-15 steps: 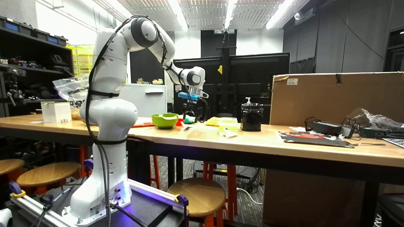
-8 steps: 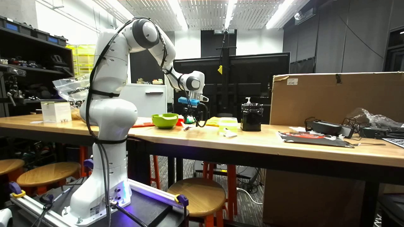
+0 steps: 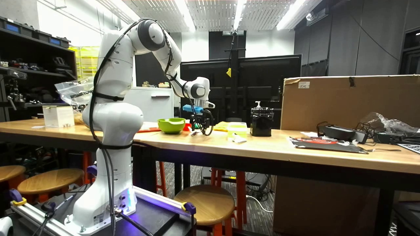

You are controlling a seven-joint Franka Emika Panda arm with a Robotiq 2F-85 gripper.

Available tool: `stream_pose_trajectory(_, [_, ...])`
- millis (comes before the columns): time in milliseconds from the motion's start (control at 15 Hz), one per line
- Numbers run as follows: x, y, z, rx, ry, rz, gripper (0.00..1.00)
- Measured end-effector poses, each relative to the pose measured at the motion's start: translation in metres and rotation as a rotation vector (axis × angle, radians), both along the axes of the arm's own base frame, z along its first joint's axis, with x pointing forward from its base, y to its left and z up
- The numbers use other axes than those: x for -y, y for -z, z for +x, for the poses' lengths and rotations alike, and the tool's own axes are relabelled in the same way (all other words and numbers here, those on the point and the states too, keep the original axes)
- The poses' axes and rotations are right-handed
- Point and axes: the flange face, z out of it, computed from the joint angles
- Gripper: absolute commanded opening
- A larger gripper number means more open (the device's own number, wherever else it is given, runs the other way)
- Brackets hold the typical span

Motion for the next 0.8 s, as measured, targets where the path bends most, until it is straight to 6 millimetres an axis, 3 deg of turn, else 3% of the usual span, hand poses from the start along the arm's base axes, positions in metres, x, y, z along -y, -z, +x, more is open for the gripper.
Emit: stream_pose_trajectory(800, [-0.013,0.010,-0.003,0.000,0.054,-0.098,1.00])
